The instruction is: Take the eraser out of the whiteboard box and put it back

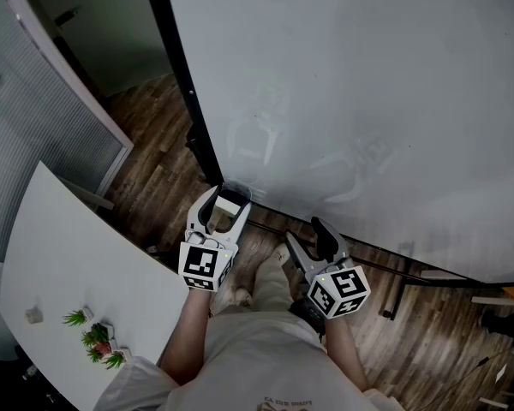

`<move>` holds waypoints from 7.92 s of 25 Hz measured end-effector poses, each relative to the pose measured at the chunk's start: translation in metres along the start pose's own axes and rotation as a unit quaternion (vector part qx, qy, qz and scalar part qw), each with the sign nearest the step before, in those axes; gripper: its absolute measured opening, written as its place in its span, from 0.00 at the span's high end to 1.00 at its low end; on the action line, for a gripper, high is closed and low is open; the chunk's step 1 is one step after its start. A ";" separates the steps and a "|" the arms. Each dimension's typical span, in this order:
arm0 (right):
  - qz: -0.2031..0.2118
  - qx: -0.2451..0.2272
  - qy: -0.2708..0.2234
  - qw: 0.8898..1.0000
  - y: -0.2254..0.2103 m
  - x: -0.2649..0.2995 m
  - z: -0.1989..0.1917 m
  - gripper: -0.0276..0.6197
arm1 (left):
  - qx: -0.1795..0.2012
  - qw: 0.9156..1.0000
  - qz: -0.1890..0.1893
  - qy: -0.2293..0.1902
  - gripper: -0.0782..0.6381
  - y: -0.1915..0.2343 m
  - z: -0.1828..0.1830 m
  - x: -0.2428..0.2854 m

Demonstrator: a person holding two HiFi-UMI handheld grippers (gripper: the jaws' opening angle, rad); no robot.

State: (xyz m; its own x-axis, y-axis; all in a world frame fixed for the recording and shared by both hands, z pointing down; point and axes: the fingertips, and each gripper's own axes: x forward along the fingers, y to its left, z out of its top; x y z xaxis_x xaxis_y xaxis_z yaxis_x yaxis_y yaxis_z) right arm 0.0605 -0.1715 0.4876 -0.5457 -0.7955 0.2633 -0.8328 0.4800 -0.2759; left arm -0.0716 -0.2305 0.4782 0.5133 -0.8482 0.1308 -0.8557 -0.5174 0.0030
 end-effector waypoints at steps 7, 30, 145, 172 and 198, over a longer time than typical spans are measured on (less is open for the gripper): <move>-0.002 -0.004 -0.007 1.000 0.000 -0.004 0.005 0.53 | 0.001 1.000 0.001 -0.009 0.52 0.000 0.008 -0.004; -0.002 -0.012 -0.028 1.000 0.014 -0.016 0.018 0.53 | 0.004 0.999 0.003 -0.045 0.52 -0.004 0.042 -0.027; 0.008 -0.005 -0.037 0.999 0.019 -0.022 0.021 0.53 | 0.000 0.998 0.009 -0.066 0.52 -0.004 0.062 -0.042; 0.007 0.008 -0.017 1.000 0.009 -0.009 0.013 0.54 | -0.010 1.000 -0.004 -0.026 0.52 -0.001 0.030 -0.017; 0.015 0.013 -0.010 1.000 -0.002 -0.005 0.010 0.54 | -0.016 1.000 -0.004 0.003 0.52 0.000 0.002 -0.001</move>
State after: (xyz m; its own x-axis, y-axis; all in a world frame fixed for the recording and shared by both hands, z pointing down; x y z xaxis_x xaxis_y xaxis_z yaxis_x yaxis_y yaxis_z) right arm 0.0663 -0.1722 0.4777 -0.5676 -0.7886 0.2364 -0.8137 0.4938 -0.3066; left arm -0.0722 -0.2299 0.4756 0.5192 -0.8437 0.1366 -0.8537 -0.5195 0.0365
